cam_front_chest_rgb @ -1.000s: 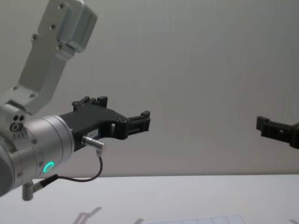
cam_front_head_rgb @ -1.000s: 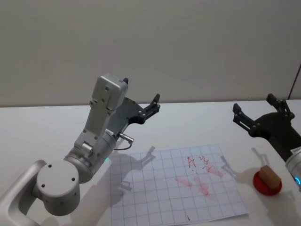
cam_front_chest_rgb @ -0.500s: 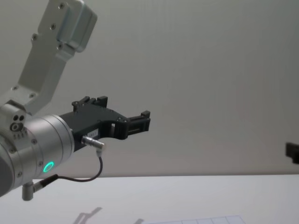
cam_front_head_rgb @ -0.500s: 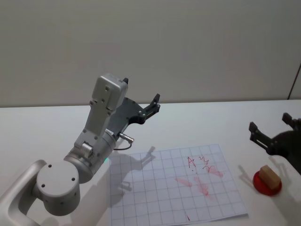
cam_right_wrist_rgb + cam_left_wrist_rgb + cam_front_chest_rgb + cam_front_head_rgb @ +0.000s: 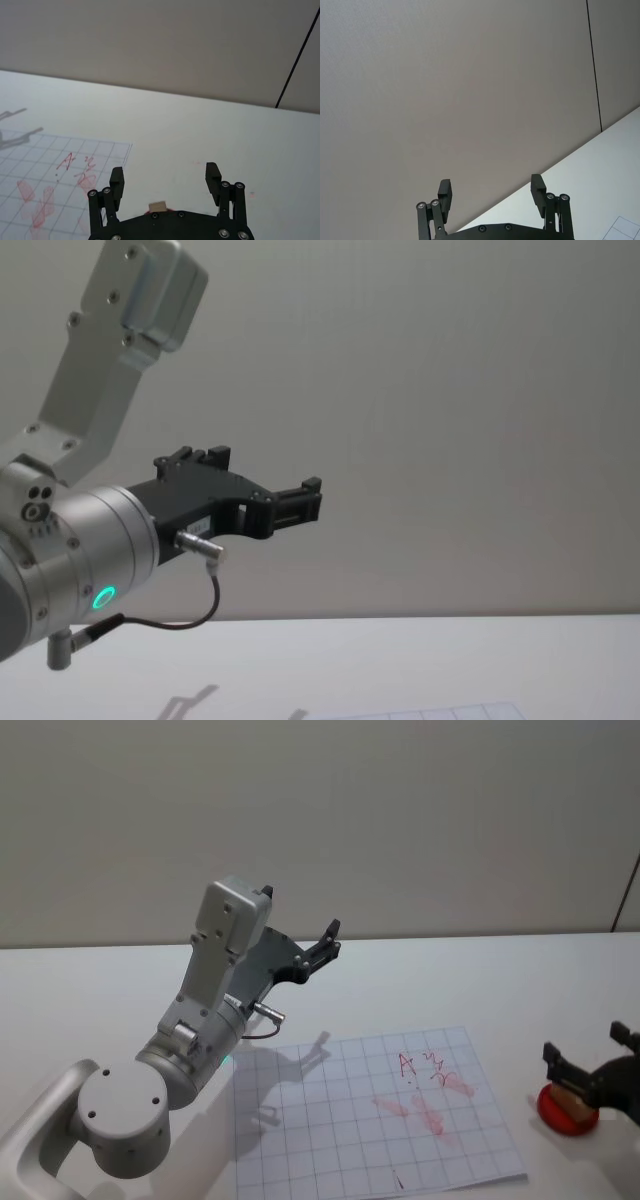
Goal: Use the one hand to pick up the stamp and affix it onto the A4 paper.
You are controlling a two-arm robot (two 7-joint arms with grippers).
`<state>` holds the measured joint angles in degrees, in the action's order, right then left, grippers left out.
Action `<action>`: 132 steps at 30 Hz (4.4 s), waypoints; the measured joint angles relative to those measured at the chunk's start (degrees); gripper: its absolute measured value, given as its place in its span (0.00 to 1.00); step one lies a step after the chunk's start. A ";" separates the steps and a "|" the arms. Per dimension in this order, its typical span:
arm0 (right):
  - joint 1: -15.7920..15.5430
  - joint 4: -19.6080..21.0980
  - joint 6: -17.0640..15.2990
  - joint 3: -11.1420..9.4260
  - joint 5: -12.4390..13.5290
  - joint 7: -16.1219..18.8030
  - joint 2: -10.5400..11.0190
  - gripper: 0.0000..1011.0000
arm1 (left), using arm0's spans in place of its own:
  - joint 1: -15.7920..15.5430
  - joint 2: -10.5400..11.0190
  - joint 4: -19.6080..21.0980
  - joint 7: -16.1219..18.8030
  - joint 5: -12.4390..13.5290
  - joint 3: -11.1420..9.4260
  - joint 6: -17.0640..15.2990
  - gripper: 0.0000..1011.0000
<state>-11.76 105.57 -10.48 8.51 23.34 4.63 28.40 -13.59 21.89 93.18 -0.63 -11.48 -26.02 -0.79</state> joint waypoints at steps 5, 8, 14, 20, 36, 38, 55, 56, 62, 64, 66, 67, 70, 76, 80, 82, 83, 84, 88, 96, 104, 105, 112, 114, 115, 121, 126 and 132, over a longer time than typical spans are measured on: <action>-0.89 -0.32 -2.29 -0.03 -0.22 0.75 0.71 0.99 | 0.00 0.00 0.00 0.00 0.00 0.00 0.00 0.99; -1.06 -0.66 -3.26 -0.02 -0.65 1.06 0.94 0.99 | 0.00 0.00 0.00 0.00 0.00 0.00 0.00 0.99; -0.62 -2.04 -5.39 0.30 -2.06 2.07 0.99 0.99 | 0.00 0.00 0.00 0.00 0.00 0.00 0.00 0.99; 0.96 -3.99 -6.64 0.88 -3.81 3.43 0.31 0.99 | 0.00 0.00 0.00 0.00 0.00 0.00 0.00 0.99; 3.35 -6.63 -7.80 1.71 -6.28 5.40 -0.87 0.70 | 0.00 0.00 0.00 0.00 0.00 0.00 0.00 0.99; 3.45 -6.73 -7.83 1.75 -6.36 5.48 -0.92 0.64 | 0.00 0.00 0.00 0.00 0.00 0.00 0.00 0.99; 4.01 -7.35 -8.11 1.94 -6.94 5.91 -1.17 0.22 | 0.00 0.00 0.00 0.00 0.00 0.00 0.00 0.99; 4.02 -7.36 -8.12 1.95 -6.95 5.92 -1.18 0.22 | 0.00 0.00 0.00 0.00 0.00 0.00 0.00 0.99; 4.08 -7.43 -8.11 1.96 -7.05 6.01 -1.22 0.22 | 0.00 0.00 0.00 0.00 0.00 0.00 0.00 0.99; 4.12 -7.45 -7.98 1.97 -7.11 6.07 -1.25 0.22 | 0.00 0.00 0.00 0.00 0.00 0.00 0.00 0.99; 4.25 -7.48 -7.28 2.01 -7.25 6.28 -1.35 0.22 | 0.00 0.00 0.00 0.00 0.00 0.00 0.00 0.99; 4.33 -7.48 -7.03 2.02 -7.30 6.36 -1.39 0.22 | 0.00 0.00 0.00 0.00 0.00 0.00 0.00 0.99; 4.60 -7.48 -5.70 2.08 -7.41 6.88 -1.57 0.22 | 0.00 0.00 0.00 0.00 0.00 0.00 0.00 0.99; 5.41 -7.23 -2.95 2.32 -7.43 8.51 -2.14 0.22 | 0.00 0.00 0.00 0.00 0.00 0.00 0.00 0.99; 6.31 -7.08 -0.56 2.72 -7.15 10.62 -2.87 0.22 | 0.00 0.00 0.00 0.00 0.00 0.00 0.00 0.99; 6.63 -7.07 0.11 2.87 -7.01 11.36 -3.13 0.22 | 0.00 0.00 0.00 0.00 0.00 0.00 0.00 0.99; 6.98 -7.07 0.87 3.06 -6.82 12.31 -3.40 0.22 | 0.00 0.00 0.00 0.00 0.00 0.00 0.00 0.99; 7.13 -7.07 1.17 3.13 -6.73 12.73 -3.52 0.22 | 0.00 0.00 0.00 0.00 0.00 0.00 0.00 0.99; 8.08 -7.33 2.51 3.63 -6.31 15.11 -4.34 0.22 | 0.00 0.00 0.00 0.00 0.00 0.00 0.00 0.99; 10.70 -9.63 4.03 5.20 -5.95 21.24 -6.48 0.22 | 0.00 0.00 0.00 0.00 0.00 0.00 0.00 0.99; 13.06 -13.27 2.88 7.08 -7.81 26.26 -8.51 0.22 | 0.00 0.00 0.00 0.00 0.00 0.00 0.00 0.99; 13.45 -13.90 2.46 7.44 -8.43 26.97 -8.83 0.22 | 0.00 0.00 0.00 0.00 0.00 0.00 0.00 0.99; 14.80 -16.77 0.61 8.93 -11.49 29.18 -9.99 0.22 | 0.00 0.00 0.00 0.00 0.00 0.00 0.00 0.99; 15.09 -17.65 0.12 9.37 -12.37 29.68 -10.26 0.22 | 0.00 0.00 0.00 0.00 0.00 0.00 0.00 0.99; 15.16 -17.87 -0.01 9.48 -12.60 29.80 -10.32 0.22 | 0.00 0.00 0.00 0.00 0.00 0.00 0.00 0.99; 15.47 -19.50 -0.84 10.23 -14.03 30.43 -10.62 0.22 | 0.00 0.00 0.00 0.00 0.00 0.00 0.00 0.99; 15.50 -20.16 -1.10 10.52 -14.45 30.55 -10.64 0.22 | 0.00 0.00 0.00 0.00 0.00 0.00 0.00 0.99; 15.56 -20.58 -1.29 10.73 -14.72 30.58 -10.61 0.22 | 0.00 0.00 0.00 0.00 0.00 0.00 0.00 0.99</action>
<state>3.80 85.00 -11.77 19.24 8.62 35.20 17.79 -13.59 21.89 93.18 -0.63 -11.48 -26.03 -0.80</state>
